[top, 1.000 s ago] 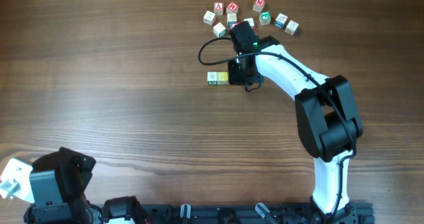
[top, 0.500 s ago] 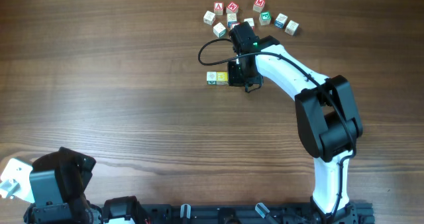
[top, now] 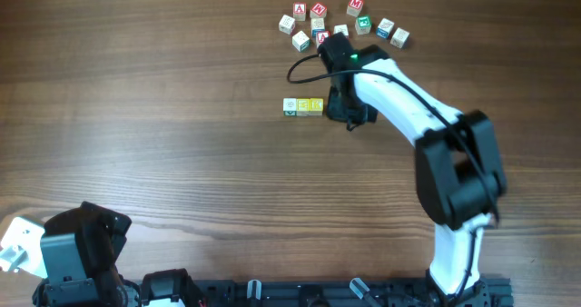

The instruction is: Form a horizontal line

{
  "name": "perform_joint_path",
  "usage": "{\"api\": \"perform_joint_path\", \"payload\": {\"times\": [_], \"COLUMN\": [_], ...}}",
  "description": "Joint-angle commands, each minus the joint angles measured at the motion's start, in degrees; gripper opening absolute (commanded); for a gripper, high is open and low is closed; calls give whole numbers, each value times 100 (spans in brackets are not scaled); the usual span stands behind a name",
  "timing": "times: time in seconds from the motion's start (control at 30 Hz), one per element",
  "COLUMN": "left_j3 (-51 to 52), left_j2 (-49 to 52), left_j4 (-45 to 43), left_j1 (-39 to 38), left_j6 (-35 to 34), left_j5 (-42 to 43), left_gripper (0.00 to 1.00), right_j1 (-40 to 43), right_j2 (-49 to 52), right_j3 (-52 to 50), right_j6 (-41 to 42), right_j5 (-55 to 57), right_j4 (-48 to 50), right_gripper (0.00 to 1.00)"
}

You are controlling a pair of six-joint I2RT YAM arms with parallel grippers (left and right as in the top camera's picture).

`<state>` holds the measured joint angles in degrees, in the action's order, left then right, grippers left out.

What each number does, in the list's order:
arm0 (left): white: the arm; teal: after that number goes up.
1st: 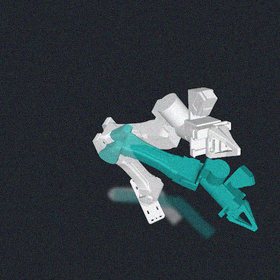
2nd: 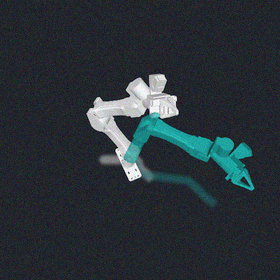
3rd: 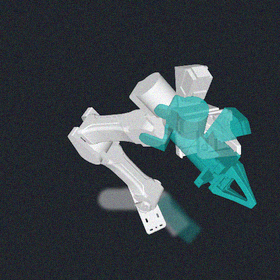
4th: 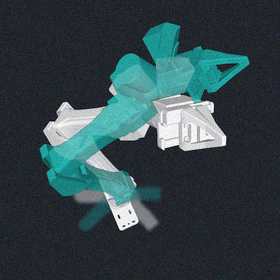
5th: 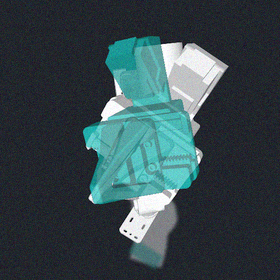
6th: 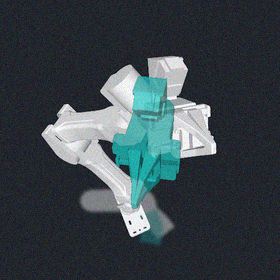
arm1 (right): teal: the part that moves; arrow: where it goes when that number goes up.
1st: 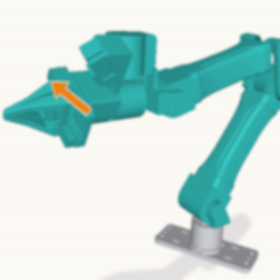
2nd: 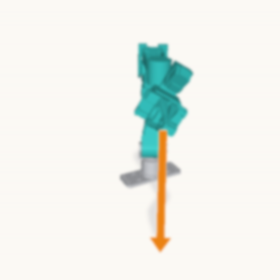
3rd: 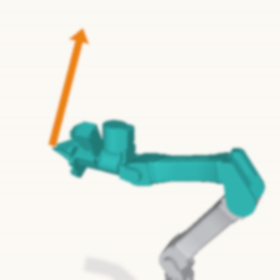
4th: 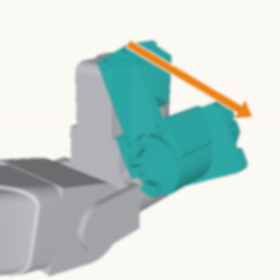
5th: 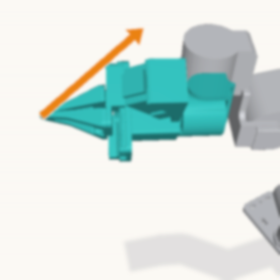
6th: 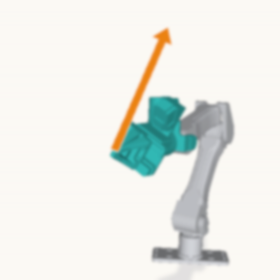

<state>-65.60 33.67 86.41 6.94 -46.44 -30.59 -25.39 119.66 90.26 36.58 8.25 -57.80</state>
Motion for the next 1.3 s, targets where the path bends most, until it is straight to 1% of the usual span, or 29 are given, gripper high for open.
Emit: {"api": "perform_joint_path", "payload": {"times": [0.0,0.03,0.07,0.1,0.2,0.23,0.33,0.4,0.43,0.53,0.6,0.63,0.7,0.8,0.83,0.9,0.97,1.03,1.07,1.1,1.2,1.27], "left_j3": [20,20,20,20,20,20,20,20,20,20,20,20,20,20,20,20,20,20,20,20,20,20], "left_j2": [-42,-42,-42,-39,-42,-42,-42,-42,-42,-42,-39,-42,-42,-42,-42,-42,-42,-42,-42,-42,-42,-42], "left_j4": [-7,-7,-7,-7,-7,-7,-7,-7,-7,-7,-7,-7,-7,-7,-7,-7,-7,-7,-7,-7,-7,-7], "left_j1": [48,48,48,48,48,48,48,48,48,48,48,48,48,48,48,48,48,48,48,48,48,48], "left_j6": [-76,-76,-76,-76,-76,-76,-76,-76,-76,-76,-76,-76,-76,-76,-76,-76,-76,-76,-76,-76,-76,-76], "left_j5": [-31,-31,-31,-31,-31,-31,-31,-31,-31,-31,-31,-31,-31,-31,-31,-31,-31,-31,-31,-31,-31,-31], "left_gripper": [100,100,100,100,100,100,100,100,100,100,100,100,100,100,100,100,100,100,100,100,100,100], "right_j1": [-2,-2,-2,-2,-2,-2,-2,72,210,1071,1491,1718,1867,1867,1867,1867,1867,1871,1882,1943,2332,2542], "right_j2": [-1425,-1781,-2059,-2417,-3230,-3416,-3700,-3834,-3901,-4164,-4269,-4371,-4631,-5206,-5482,-6133,-6885,-7740,-8056,-8542,-9624,-10137], "right_j3": [205,205,205,205,205,205,205,203,203,192,186,186,181,-96,-317,-1051,-2096,-3340,-3801,-4492,-5965,-6520], "right_j6": [262,243,179,-59,-664,-662,-1008,-629,-404,-358,-361,-531,-863,-975,-1064,-1565,-2028,-2310,-2358,-2369,-2378,-2461], "right_j5": [1147,1272,1294,1268,1226,1228,1408,2293,2540,1967,1860,1845,1792,1746,1652,1244,820,529,476,439,157,-105], "right_j4": [-256,-295,-315,-345,-417,-409,-614,-981,-1145,-1222,-1209,-1211,-1215,-1003,-732,275,1491,2686,3097,3696,4868,5263], "right_gripper": [4,16,46,100,100,100,100,100,100,100,100,100,100,100,100,100,100,100,100,100,100,100]}}
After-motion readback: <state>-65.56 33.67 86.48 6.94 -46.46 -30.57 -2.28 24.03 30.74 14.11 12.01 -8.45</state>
